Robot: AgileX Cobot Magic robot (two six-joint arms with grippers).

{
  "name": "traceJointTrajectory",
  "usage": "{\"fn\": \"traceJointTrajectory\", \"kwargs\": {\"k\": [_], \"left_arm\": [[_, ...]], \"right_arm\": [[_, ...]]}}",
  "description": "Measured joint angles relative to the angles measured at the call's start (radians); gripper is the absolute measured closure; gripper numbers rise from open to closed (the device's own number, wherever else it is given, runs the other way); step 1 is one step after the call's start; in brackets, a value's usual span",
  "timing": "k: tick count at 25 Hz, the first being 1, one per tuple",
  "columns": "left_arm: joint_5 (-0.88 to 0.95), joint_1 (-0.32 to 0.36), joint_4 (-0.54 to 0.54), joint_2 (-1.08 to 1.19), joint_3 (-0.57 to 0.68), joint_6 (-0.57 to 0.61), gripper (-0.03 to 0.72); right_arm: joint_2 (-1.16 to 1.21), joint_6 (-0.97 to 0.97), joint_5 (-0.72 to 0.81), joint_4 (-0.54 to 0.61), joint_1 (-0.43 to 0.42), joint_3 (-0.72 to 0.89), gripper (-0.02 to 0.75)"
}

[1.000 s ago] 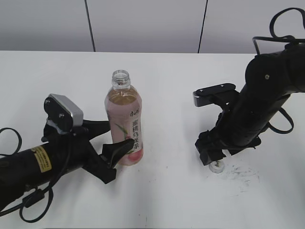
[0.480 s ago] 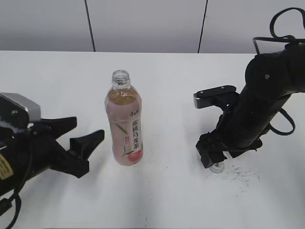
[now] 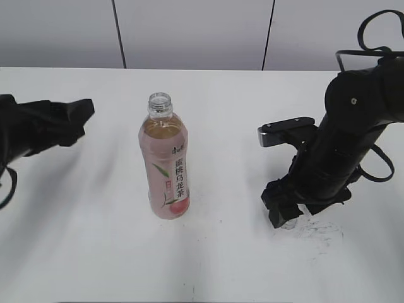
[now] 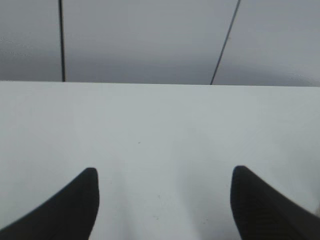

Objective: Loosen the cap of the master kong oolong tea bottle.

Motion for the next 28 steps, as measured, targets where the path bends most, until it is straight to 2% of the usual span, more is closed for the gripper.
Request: {"fn": "traceJointTrajectory", "kwargs": {"k": [4,8,17,22,28], "left_arm": [[0.396,0.086,0.052,-0.122,-0.122,-0.059,0.198],[0.668,0.127,0.051,-0.233,-0.217,-0.066,0.198],[1.236,0.132,0.03,-0.568,-0.246,-0.062,0.198],[1.553,0.132,-0.001,-0.801,-0.246,0.028,0.198],[1.76,0.132,-0.014,-1.038,-0.245,0.099,0.211]], "right_arm": [[-0.011,0.013,0.039,0.01,0.0,0.0,0.16],[-0.084,0.029,0.102,0.012,0.0,0.0,0.16],[-0.413,0.079,0.318,-0.033,0.0,0.056,0.16],[-0.659,0.113,0.395,-0.094,0.0,0.171,0.16],[-0.935,0.119,0.437,-0.105,0.0,0.295,0.16]]}}
